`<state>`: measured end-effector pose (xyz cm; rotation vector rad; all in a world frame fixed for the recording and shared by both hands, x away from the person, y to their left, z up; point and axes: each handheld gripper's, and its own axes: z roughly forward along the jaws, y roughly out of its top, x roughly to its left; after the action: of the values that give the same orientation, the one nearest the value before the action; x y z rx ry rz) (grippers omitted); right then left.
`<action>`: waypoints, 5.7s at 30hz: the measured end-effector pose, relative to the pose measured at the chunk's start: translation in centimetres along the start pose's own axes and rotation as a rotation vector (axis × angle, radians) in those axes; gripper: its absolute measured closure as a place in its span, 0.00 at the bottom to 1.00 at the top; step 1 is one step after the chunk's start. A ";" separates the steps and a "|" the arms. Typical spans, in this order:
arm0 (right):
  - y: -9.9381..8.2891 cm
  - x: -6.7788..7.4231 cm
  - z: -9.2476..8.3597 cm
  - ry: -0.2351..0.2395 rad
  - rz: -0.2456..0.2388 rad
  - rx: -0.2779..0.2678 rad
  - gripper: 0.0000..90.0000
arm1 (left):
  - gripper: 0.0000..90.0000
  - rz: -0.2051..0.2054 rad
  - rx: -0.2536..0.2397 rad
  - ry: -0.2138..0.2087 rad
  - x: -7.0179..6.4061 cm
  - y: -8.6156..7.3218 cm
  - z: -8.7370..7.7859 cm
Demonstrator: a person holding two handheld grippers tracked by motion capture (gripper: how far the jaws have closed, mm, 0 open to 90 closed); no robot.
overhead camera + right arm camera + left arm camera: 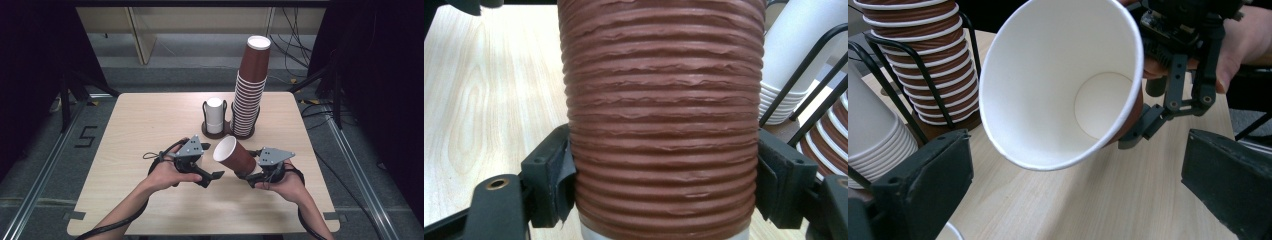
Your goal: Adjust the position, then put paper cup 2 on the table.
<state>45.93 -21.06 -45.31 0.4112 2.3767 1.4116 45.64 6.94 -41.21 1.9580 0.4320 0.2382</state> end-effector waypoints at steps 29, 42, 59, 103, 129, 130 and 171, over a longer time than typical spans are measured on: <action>0.3 0.5 0.2 -0.007 -0.005 -0.088 0.27 | 0.00 -0.099 -0.033 -0.002 0.6 0.6 1.6; 0.4 0.9 0.3 0.012 0.002 -0.082 0.27 | 0.00 -0.125 -0.042 -0.030 0.7 0.6 2.1; 0.4 1.1 1.0 0.023 -0.014 -0.073 0.27 | 0.00 -0.142 -0.045 -0.049 0.6 0.6 2.7; -1.2 1.4 0.1 0.014 0.026 0.026 0.03 | 0.10 0.018 -0.082 0.029 -0.9 -0.4 -1.6; -4.4 -0.9 -2.6 -0.211 0.253 -0.074 0.05 | 0.12 0.024 -0.072 0.079 -2.6 -3.7 -6.1; -4.5 -0.9 -2.7 -0.246 0.241 -0.081 0.05 | 0.12 0.026 -0.072 0.080 -2.7 -3.7 -6.2; -5.3 -1.2 -2.8 -0.367 0.341 -0.031 0.06 | 0.11 -0.030 0.152 0.350 3.3 -10.0 -12.9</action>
<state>45.39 -26.21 -48.54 1.0126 2.0502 1.3635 42.14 22.71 -45.07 2.0609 0.7240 0.5471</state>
